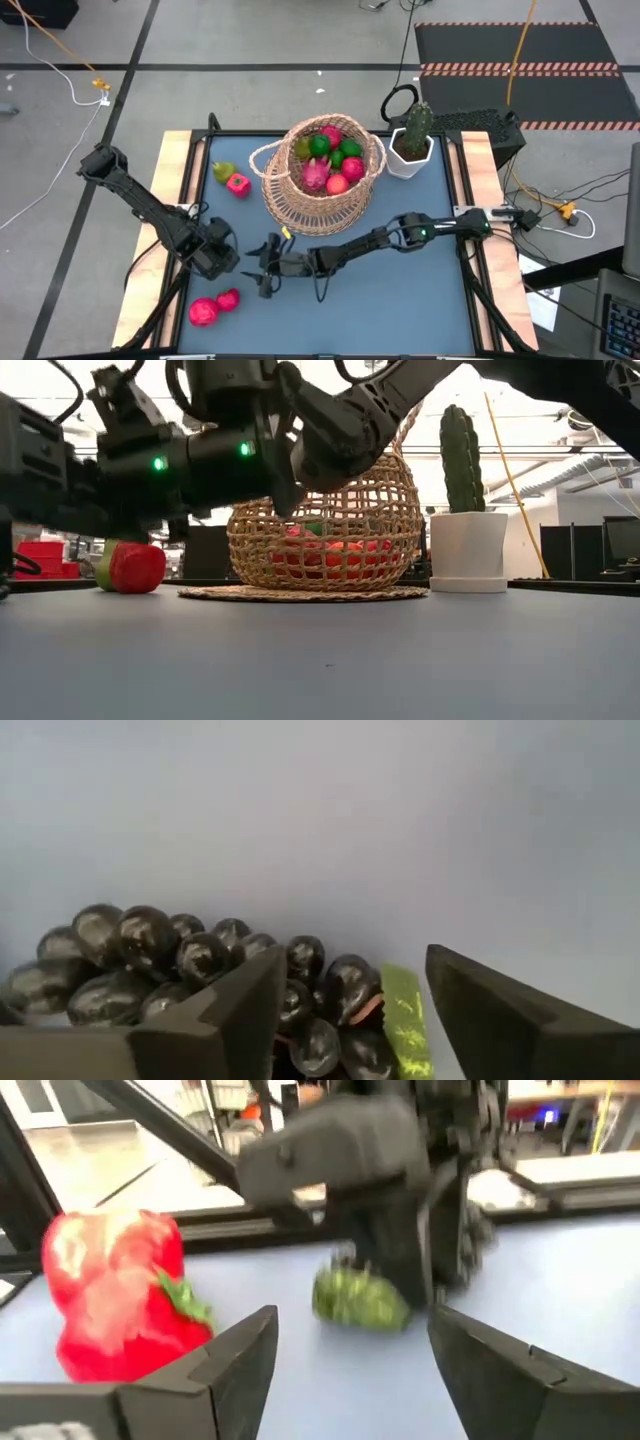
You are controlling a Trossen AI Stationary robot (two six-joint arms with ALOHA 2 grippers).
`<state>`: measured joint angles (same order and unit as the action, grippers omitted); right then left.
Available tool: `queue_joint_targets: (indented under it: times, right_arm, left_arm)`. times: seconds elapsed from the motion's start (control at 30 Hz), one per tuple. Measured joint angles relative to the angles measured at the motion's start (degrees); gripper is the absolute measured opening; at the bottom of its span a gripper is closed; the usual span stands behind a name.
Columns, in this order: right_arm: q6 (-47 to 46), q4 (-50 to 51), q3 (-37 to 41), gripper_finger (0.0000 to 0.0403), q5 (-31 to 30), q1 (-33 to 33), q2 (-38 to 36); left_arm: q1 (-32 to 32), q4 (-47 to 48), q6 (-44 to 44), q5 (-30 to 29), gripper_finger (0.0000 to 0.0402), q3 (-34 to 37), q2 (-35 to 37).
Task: Build produce basket
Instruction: Put the grapes into the basket
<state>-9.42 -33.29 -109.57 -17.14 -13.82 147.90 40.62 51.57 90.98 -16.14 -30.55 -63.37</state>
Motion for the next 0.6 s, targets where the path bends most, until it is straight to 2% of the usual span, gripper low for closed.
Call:
queue_joint_targets:
  times: [0.23,0.37,0.43,0.6]
  right_arm:
    - [-3.2,-1.4,1.8,0.0250,0.7,1.1,0.1]
    - [-3.1,-3.0,2.4,0.0249,0.6,1.1,0.1]
    - [-2.0,-3.8,2.6,0.0249,0.3,1.0,0.1]
    - [0.1,-3.7,2.6,0.0249,-0.9,1.1,0.1]
  left_arm:
    - [-0.1,0.3,-0.1,-0.1,0.0207,0.0,0.0]
    - [-0.2,-7.3,-8.6,-4.8,0.0195,0.0,0.0]
    - [-0.1,-10.4,-11.9,-5.2,0.0190,0.0,0.0]
    - [-0.2,-4.8,-9.0,-6.3,0.0177,-3.4,0.0]
